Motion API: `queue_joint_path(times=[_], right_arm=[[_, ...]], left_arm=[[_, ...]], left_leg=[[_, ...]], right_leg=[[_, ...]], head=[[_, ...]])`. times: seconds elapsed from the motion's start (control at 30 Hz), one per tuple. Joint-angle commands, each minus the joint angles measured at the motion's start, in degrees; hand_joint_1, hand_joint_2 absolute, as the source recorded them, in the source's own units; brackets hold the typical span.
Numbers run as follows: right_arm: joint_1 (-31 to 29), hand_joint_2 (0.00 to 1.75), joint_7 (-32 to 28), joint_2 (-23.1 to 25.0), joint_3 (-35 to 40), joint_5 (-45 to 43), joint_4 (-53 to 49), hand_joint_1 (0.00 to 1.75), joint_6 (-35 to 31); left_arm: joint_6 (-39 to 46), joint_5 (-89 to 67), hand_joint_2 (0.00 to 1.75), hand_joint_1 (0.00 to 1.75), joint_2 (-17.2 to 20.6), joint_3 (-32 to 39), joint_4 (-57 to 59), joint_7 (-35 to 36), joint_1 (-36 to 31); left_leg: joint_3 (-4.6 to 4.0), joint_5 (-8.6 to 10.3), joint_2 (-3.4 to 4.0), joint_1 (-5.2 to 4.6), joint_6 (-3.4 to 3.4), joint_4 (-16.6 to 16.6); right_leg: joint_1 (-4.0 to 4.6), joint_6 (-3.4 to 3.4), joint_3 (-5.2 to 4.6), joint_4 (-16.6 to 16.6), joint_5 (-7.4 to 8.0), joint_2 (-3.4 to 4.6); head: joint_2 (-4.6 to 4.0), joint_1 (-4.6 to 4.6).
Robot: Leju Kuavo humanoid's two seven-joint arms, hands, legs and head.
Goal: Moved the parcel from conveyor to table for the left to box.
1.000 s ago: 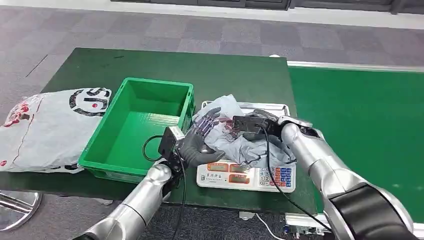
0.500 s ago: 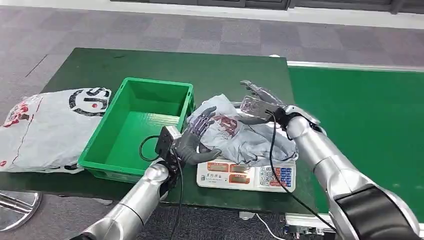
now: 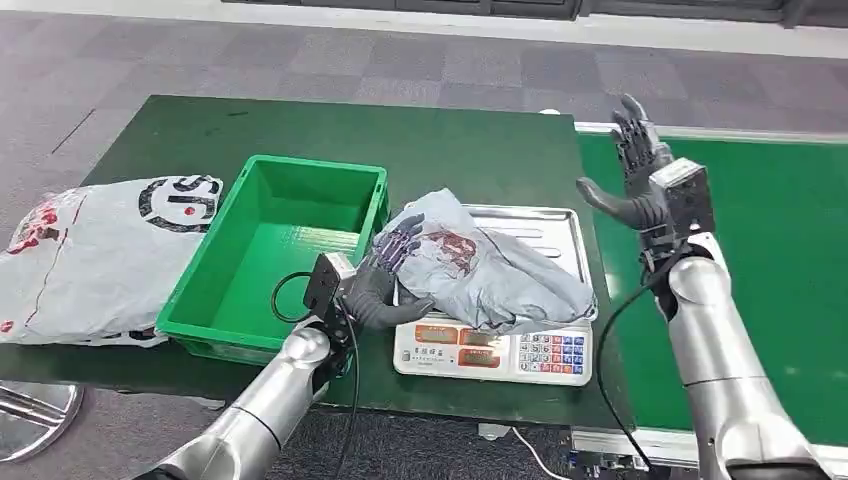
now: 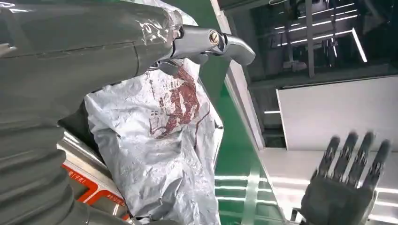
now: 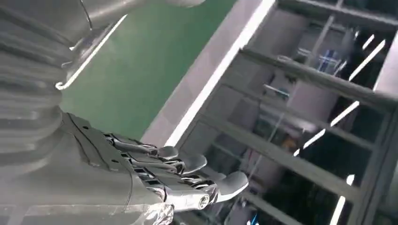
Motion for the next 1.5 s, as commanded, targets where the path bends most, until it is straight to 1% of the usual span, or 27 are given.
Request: queue_joint_path(times=[0.03, 0.33, 0.37, 0.4, 0.53, 0.57, 0.63, 0.67, 0.7, 0.73, 0.77, 0.8, 0.83, 0.87, 0.9, 0.93, 0.97, 1.0, 1.03, 1.07, 1.1, 1.13, 1.17, 1.2, 1.23, 1.33, 1.5], right_arm=[[2.8, 1.75, -0.1, -0.4, -7.5, -0.4, -3.5, 0.00, 0.4], [2.8, 1.75, -0.1, -0.4, -7.5, -0.4, -3.5, 0.00, 0.4], [3.1, 1.75, -0.1, 1.0, -8.3, -0.2, -3.3, 0.00, -1.8], [5.6, 1.75, -1.7, 2.6, -11.2, -0.6, -4.0, 0.00, -6.0], [6.8, 1.75, -2.7, 2.6, -11.4, -0.7, -4.2, 0.00, -6.2], [8.0, 1.75, -2.8, 3.2, -12.6, -0.3, -4.3, 0.00, -8.4], [13.7, 1.75, -3.0, 5.1, -14.4, 3.4, -2.7, 0.00, -15.6], [16.2, 1.75, -4.4, 6.5, -15.1, 3.2, -2.1, 0.00, -17.2], [18.5, 1.75, -5.9, 7.5, -15.4, 2.8, -1.0, 0.00, -17.7], [21.1, 1.75, -9.3, 9.1, -15.9, 2.5, -0.1, 0.00, -19.4], [21.3, 1.75, -10.8, 8.7, -14.0, 7.8, 2.7, 0.00, -23.9], [21.4, 1.75, -12.3, 9.2, -13.5, 10.1, 4.3, 0.00, -27.2], [19.8, 1.75, -12.0, 9.8, -13.7, 9.3, 7.9, 0.00, -27.1], [18.4, 1.75, -11.3, 10.2, -13.9, 7.3, 10.4, 0.00, -25.2], [16.9, 1.75, -12.2, 10.1, -13.2, 7.7, 13.3, 0.00, -25.6], [15.3, 1.75, -13.4, 10.2, -11.7, 10.5, 16.4, 0.00, -28.7], [14.8, 1.75, -14.0, 10.5, -11.6, 10.7, 17.6, 0.00, -29.4], [13.3, 1.75, -13.5, 10.8, -11.0, 12.3, 21.2, 0.00, -31.4], [13.7, 1.75, -14.0, 11.4, -9.2, 11.3, 17.0, 0.00, -32.2], [13.4, 1.75, -14.0, 11.1, -7.6, 13.3, 18.2, 0.00, -35.6], [11.5, 1.75, -14.0, 11.1, -6.2, 15.0, 21.5, 0.00, -36.8], [11.3, 1.75, -14.0, 11.1, -4.9, 14.5, 20.8, 0.00, -37.8], [10.2, 1.75, -14.0, 11.3, -4.0, 12.6, 21.6, 0.00, -36.1], [7.8, 1.75, -14.0, 11.7, -3.2, 11.4, 24.1, 0.00, -35.9], [6.9, 1.75, -14.0, 11.7, -2.7, 10.6, 25.2, 0.00, -35.8], [5.7, 1.75, -14.0, 11.3, -0.9, 8.7, 26.2, 0.00, -35.4], [5.6, 1.75, -14.0, 11.2, -0.4, 8.2, 26.4, 0.00, -35.5]], left_arm=[[0.1, 0.0, 1.75, 0.00, 1.0, -0.8, 2.0, 0.3, -1.3], [0.1, 0.0, 1.75, 0.00, 1.0, -0.8, 2.0, 0.3, -1.3], [0.4, 0.0, 1.75, 0.00, 1.0, -0.6, 2.1, 0.3, -1.4], [0.2, 0.4, 1.75, 0.00, 0.8, -0.1, 2.4, 0.3, -1.6], [0.2, 0.4, 1.75, 0.00, 0.7, -0.1, 2.5, 0.3, -1.7], [0.4, 0.3, 1.75, 0.00, 0.6, -0.1, 2.9, 0.3, -1.9], [0.7, -0.1, 1.75, 0.00, 0.6, -0.2, 3.8, 0.3, -2.4], [0.6, -0.3, 1.75, 0.00, 0.6, -0.3, 4.0, 0.3, -2.5], [0.5, -0.3, 1.75, 0.00, 0.7, -0.3, 4.1, 0.3, -2.4], [0.5, -0.4, 1.75, 0.00, 0.7, -0.2, 4.3, 0.3, -2.6], [0.3, -0.3, 1.75, 0.00, 0.5, 0.0, 4.4, 0.3, -2.6], [0.1, -0.2, 1.75, 0.00, 0.5, 0.2, 4.3, 0.3, -2.5], [-0.1, 0.1, 1.75, 0.00, 0.4, 0.7, 4.6, 0.3, -2.6], [0.3, -0.3, 1.75, 0.00, 0.6, 0.9, 4.3, 0.3, -2.6], [2.7, -1.5, 1.75, 0.00, 0.8, 1.2, 3.9, 0.3, -2.7], [5.7, -2.9, 1.75, 0.00, 1.0, 1.1, 4.4, 0.3, -3.8], [7.0, -2.8, 1.75, 0.00, 0.7, 1.5, 5.7, 0.3, -4.8], [10.9, -4.7, 1.75, 0.00, 0.4, 0.7, 5.8, 0.3, -6.2], [12.0, -5.8, 1.75, 0.00, -0.2, -0.2, 6.3, 0.3, -7.9], [12.8, -6.6, 1.75, 0.00, -1.2, -0.9, 7.2, 0.3, -9.6], [13.8, -7.7, 1.75, 0.00, -2.8, -1.8, 9.9, 0.3, -12.3], [15.9, -8.6, 1.75, 0.00, -4.1, -2.1, 12.2, 0.3, -14.2], [21.9, -10.5, 1.75, 0.00, -6.1, -2.6, 15.8, 0.9, -16.5], [23.4, -8.0, 1.75, 0.00, -6.1, -4.6, 15.6, 2.1, -16.8], [24.5, -6.2, 1.75, 0.00, -6.1, -6.1, 15.9, 2.4, -17.1], [28.8, -7.0, 1.75, 0.00, -6.1, -9.3, 19.8, 1.5, -17.9], [29.9, -8.3, 1.75, 0.00, -6.1, -10.0, 20.7, 1.5, -18.2]], left_leg=[[0.11, -0.01, 0.01, 0.06, -0.23, -0.1], [0.08, -0.01, 0.06, 0.05, -0.15, 0.0], [0.15, -0.02, 0.09, 0.07, -0.23, -0.1], [0.21, -0.04, 0.11, 0.12, -0.28, -0.1], [0.10, -0.01, 0.00, 0.09, -0.15, 0.0], [0.16, -0.03, 0.02, 0.11, -0.21, 0.0], [0.14, -0.04, 0.04, 0.10, -0.19, 0.0], [0.29, -0.02, -0.06, 0.19, -0.26, -0.2], [0.22, -0.02, -0.10, 0.19, -0.20, -0.1], [0.35, -0.01, -0.21, 0.27, -0.25, -0.2], [0.43, -0.01, -0.21, 0.28, -0.30, -0.3], [0.31, -0.08, -0.19, 0.25, -0.21, -0.2], [0.40, -0.10, -0.12, 0.27, -0.26, -0.2], [0.25, -0.13, -0.02, 0.19, -0.20, -0.1], [0.27, -0.19, 0.10, 0.17, -0.26, -0.1], [0.36, -0.22, 0.22, 0.19, -0.34, -0.1], [0.19, -0.23, 0.26, 0.17, -0.30, 0.0], [0.27, -0.23, 0.31, 0.19, -0.35, -0.1], [0.13, -0.21, 0.22, 0.18, -0.32, 0.0], [0.13, -0.20, 0.29, 0.20, -0.37, 0.0], [0.10, -0.21, 0.29, 0.19, -0.41, 0.0], [-0.01, -0.17, 0.17, 0.21, -0.32, 0.1], [-0.03, -0.13, 0.12, 0.20, -0.34, 0.1], [0.02, -0.09, 0.10, 0.22, -0.40, 0.1], [-0.07, -0.07, 0.02, 0.21, -0.25, 0.1], [0.11, -0.05, 0.23, 0.14, -0.25, 0.0], [0.18, -0.05, 0.17, 0.14, -0.30, -0.1]], right_leg=[[0.04, -0.04, 0.10, -0.1, 0.00, 0.04], [0.03, -0.02, 0.05, 0.0, 0.00, 0.11], [0.05, -0.03, 0.12, -0.1, 0.00, 0.16], [0.08, -0.04, 0.19, -0.1, 0.01, 0.19], [0.07, -0.04, 0.11, -0.1, -0.03, 0.03], [0.08, -0.05, 0.17, -0.1, -0.03, 0.05], [0.08, -0.05, 0.16, -0.1, -0.02, 0.08], [0.16, -0.07, 0.37, -0.3, -0.02, -0.02], [0.16, -0.07, 0.29, -0.2, -0.05, -0.06], [0.24, -0.09, 0.48, -0.4, -0.05, -0.17], [0.24, -0.09, 0.56, -0.4, -0.07, -0.18], [0.21, -0.05, 0.46, -0.3, -0.17, -0.16], [0.23, -0.05, 0.53, -0.4, -0.17, -0.07], [0.16, -0.02, 0.34, -0.2, -0.18, 0.03], [0.14, -0.03, 0.32, -0.2, -0.17, 0.14], [0.15, -0.06, 0.38, -0.2, -0.16, 0.28], [0.15, -0.04, 0.18, -0.1, -0.14, 0.30], [0.16, -0.05, 0.24, -0.2, -0.13, 0.37], [0.16, -0.05, 0.10, -0.1, -0.14, 0.29], [0.17, -0.06, 0.09, -0.1, -0.12, 0.33], [0.16, -0.07, 0.03, 0.0, -0.14, 0.33], [0.17, -0.06, -0.02, 0.0, -0.15, 0.20], [0.15, -0.07, -0.05, 0.1, -0.13, 0.16], [0.17, -0.07, 0.02, 0.0, -0.12, 0.15], [0.17, -0.06, -0.01, 0.0, -0.13, 0.03], [0.10, -0.04, 0.10, -0.1, -0.02, 0.27], [0.10, -0.08, 0.17, -0.1, 0.00, 0.22]], head=[[0.00, 0.00], [0.00, 0.00], [0.00, 0.00], [0.00, 0.00], [0.00, 0.00], [0.00, 0.00], [0.00, 0.00], [0.00, 0.00], [0.00, -0.02], [0.00, 0.00], [0.00, 0.00], [0.00, 0.00], [0.00, 0.00], [0.00, 0.00], [0.00, 0.00], [0.00, 0.00], [0.00, 0.00], [0.00, 0.00], [0.00, 0.00], [0.00, 0.00], [0.00, 0.00], [0.00, 0.00], [0.00, 0.00], [0.00, 0.00], [0.00, 0.00], [0.00, 0.00], [0.00, 0.00]])
